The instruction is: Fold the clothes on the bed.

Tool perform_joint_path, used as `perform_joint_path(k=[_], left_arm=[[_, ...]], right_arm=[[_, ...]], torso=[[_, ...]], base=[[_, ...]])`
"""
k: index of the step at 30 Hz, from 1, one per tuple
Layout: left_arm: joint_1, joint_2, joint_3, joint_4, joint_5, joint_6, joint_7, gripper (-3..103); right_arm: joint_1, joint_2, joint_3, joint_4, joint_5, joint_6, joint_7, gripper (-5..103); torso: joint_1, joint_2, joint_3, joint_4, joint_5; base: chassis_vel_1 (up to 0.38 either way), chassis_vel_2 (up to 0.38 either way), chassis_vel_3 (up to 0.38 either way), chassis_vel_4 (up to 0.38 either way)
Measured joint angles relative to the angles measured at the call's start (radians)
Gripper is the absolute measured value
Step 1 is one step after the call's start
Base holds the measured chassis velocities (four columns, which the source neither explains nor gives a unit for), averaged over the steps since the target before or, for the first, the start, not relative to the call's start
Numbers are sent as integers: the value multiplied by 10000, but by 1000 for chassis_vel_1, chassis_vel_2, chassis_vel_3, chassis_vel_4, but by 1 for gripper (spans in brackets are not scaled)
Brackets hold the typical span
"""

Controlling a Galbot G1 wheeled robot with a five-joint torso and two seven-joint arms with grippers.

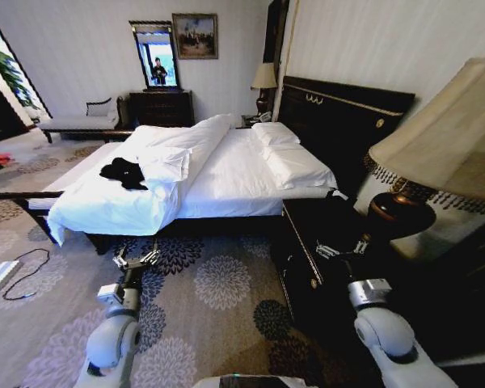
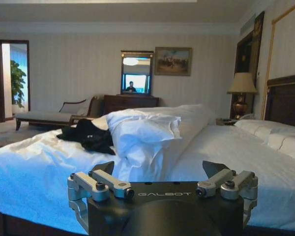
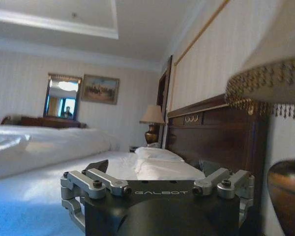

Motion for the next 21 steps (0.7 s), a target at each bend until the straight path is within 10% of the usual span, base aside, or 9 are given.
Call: perform_joint_path(k=[21], left_arm=[[843, -557, -369, -480, -480, -169, -714, 100]], right_arm=[[133, 1538, -252, -105, -1308, 229, 865, 100]], torso=[[0, 1, 0, -2, -1]], base=[[0, 0, 0, 0]])
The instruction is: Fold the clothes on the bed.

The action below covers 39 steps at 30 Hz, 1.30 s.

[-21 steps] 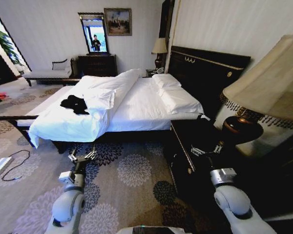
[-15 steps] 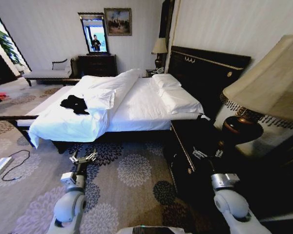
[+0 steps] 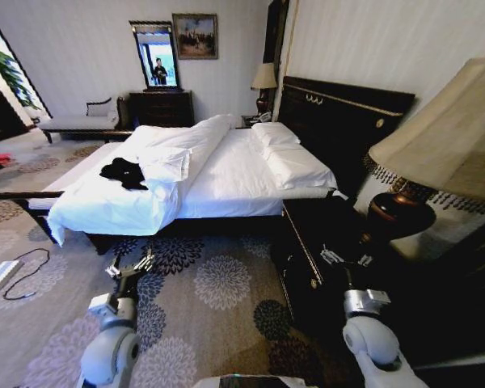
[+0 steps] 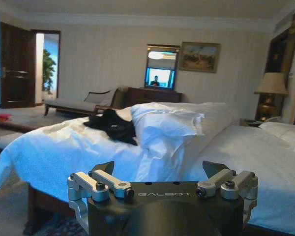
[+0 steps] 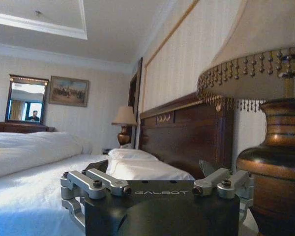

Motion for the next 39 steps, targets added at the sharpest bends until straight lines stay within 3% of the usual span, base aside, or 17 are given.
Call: perform_joint_path(k=[4, 7, 9, 12, 21, 39], left_arm=[[-37, -165, 15, 195, -81, -131, 214, 100], [-50, -194, 95, 398, 42, -316, 476, 100], [63, -171, 116, 449, 199, -611, 1049, 100], [199, -144, 76, 276, 259, -863, 1507, 100], [566, -488, 16, -113, 1029, -1514, 2240, 100], [638, -615, -7, -98, 1183, -1816, 2349, 100]], right_arm=[[-29, -96, -286, -46, 157, 134, -166, 100], [-41, -198, -333, -260, 146, 532, -798, 100], [-80, -418, -301, -458, 85, 1093, -1782, 100], [-78, -586, -255, -417, 199, 1251, -2053, 100], [-46, -248, -108, -278, 298, 1330, -2329, 100], [-144, 142, -143, -222, 164, 1292, -2298, 100]], torso=[[0, 0, 0, 1, 1], [0, 0, 0, -1, 1], [0, 0, 0, 0, 2], [0, 0, 1, 0, 1], [0, 0, 1, 1, 1], [0, 0, 0, 0, 1]], base=[[0, 0, 0, 0], [0, 0, 0, 0], [0, 0, 0, 0], [0, 0, 0, 0], [0, 0, 0, 0], [-3, 0, 0, -1]])
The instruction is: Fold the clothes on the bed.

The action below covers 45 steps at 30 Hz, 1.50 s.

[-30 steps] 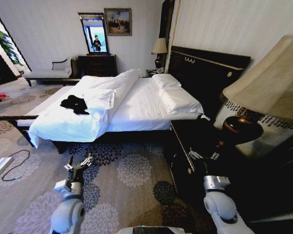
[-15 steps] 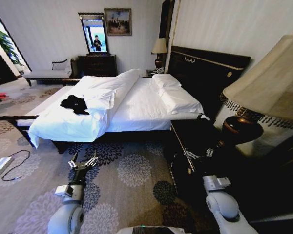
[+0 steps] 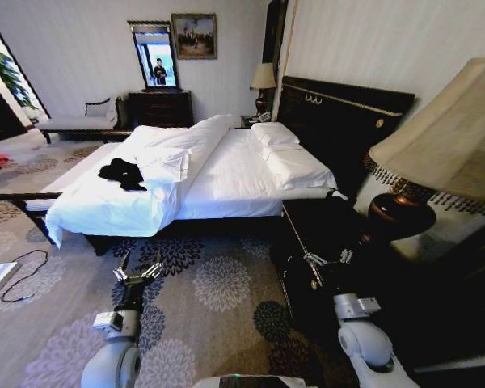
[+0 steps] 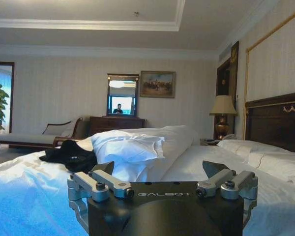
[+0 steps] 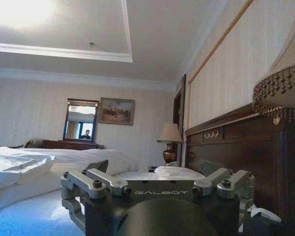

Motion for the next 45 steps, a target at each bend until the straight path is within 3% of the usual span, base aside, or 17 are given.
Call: perform_joint_path(k=[45], left_arm=[[-128, 58, -24, 38, -51, -197, -21, 100]], right_arm=[[315, 69, -209, -321, 89, -164, 26, 100]], torso=[[2, 0, 0, 0, 0]], base=[[-58, 61, 54, -65]])
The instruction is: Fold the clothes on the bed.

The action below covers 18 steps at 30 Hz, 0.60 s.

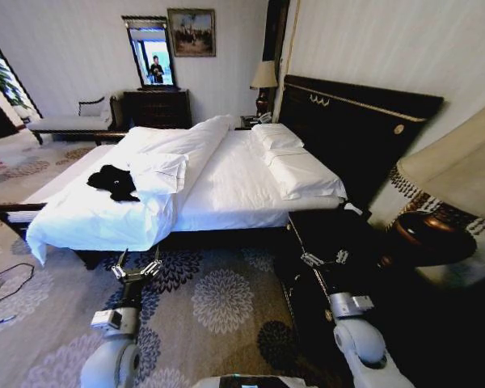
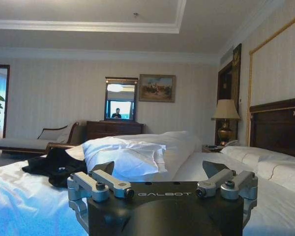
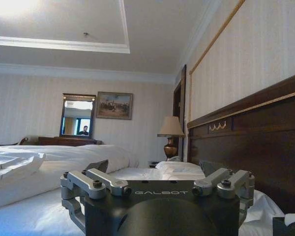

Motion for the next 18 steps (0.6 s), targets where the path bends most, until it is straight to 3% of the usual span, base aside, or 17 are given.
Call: perform_joint_path(k=[18], left_arm=[[-31, -61, -12, 47, 50, -29, 16, 100]], right_arm=[[161, -36, -93, -149, 15, -5, 36, 100]], torso=[[-1, -1, 0, 0, 1]], base=[[-92, 83, 88, -91]])
